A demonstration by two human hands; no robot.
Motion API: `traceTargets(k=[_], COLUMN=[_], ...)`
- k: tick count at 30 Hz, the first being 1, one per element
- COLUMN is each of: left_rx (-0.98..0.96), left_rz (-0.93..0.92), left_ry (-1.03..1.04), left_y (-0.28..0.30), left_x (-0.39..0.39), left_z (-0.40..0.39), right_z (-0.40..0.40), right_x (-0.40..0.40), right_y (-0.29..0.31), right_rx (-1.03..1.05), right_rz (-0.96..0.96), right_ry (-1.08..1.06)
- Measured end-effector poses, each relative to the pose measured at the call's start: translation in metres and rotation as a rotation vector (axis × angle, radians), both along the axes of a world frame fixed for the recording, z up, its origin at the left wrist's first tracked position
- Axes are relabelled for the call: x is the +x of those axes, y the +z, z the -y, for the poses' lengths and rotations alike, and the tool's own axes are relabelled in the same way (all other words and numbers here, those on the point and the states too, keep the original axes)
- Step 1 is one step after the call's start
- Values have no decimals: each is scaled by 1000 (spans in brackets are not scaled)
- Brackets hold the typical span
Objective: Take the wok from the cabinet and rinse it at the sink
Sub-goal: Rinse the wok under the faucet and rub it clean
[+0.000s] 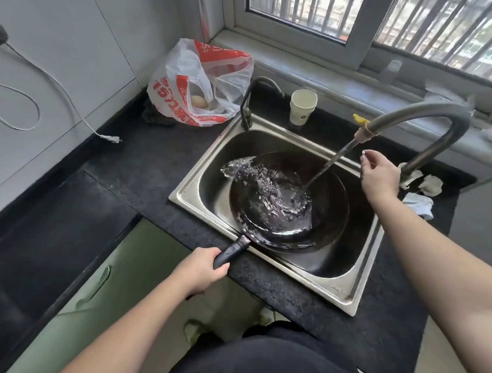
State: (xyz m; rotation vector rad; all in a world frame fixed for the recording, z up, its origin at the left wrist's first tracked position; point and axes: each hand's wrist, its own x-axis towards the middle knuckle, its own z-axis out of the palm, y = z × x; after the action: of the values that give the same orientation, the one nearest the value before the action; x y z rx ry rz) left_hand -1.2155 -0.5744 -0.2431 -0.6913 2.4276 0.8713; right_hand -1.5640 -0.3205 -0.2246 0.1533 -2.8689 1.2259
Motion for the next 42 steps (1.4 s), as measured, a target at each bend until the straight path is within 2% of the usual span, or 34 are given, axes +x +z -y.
traceTargets(k=[5,12,22,25,32,42], left_rx=[-98,10,86,105,-92,130], left_rz=[-18,-81,-70,-60,-44,-63], left_ry=[-9,100,70,119,122,195], left_y=[-13,-17,-10,-8,-15,-6], left_x=[9,16,8,9,15,12], left_z=[-7,-12,1,-7,-27,-19], right_z=[0,0,1,1,1,0], right_x=[-2,-3,0,2,2,0], right_y=[-3,-4,1,1,2,0], right_rx=[-1,-25,-19,-21,-12,-20], right_rz=[4,12,11,20,20,31], right_ry=[-7,-2,-11,-13,-15,-18])
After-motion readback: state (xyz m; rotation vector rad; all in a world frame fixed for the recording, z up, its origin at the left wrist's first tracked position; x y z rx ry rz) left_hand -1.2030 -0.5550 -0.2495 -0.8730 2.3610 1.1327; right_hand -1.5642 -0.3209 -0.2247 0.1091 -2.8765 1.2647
